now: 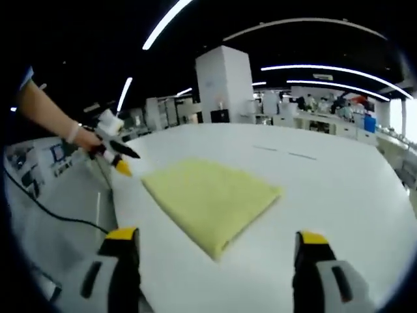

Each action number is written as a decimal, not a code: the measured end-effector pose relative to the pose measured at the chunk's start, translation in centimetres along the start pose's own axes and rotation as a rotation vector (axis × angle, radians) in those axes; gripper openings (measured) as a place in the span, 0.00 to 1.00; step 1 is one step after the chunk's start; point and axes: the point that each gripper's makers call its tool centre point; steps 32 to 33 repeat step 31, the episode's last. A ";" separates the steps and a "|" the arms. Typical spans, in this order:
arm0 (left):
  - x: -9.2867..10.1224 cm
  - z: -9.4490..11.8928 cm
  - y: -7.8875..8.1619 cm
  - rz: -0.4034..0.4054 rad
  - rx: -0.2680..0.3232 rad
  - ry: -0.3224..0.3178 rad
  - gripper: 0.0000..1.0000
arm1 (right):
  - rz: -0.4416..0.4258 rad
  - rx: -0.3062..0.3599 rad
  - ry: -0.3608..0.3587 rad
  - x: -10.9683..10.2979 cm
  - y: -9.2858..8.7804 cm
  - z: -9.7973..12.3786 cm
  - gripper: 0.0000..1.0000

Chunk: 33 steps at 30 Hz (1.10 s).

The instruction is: Fold the garment on the visible template until the final outline fits inside the template.

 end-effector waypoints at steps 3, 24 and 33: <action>-0.4 0.3 0.1 0.017 0.002 0.012 0.99 | -0.034 0.037 0.022 0.2 0.7 0.5 1.00; -1.1 1.4 0.2 0.078 0.082 -0.005 0.99 | -0.048 -0.032 -0.005 -0.1 -0.3 0.8 1.00; -2.4 1.3 -0.4 0.087 0.100 -0.035 0.99 | -0.045 -0.061 -0.054 0.9 -0.9 1.3 1.00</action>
Point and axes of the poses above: the point that each gripper's makers call its tool centre point, and the gripper's own axes: z roughly backward along the fingers, x roughly to its right, y roughly out of its top
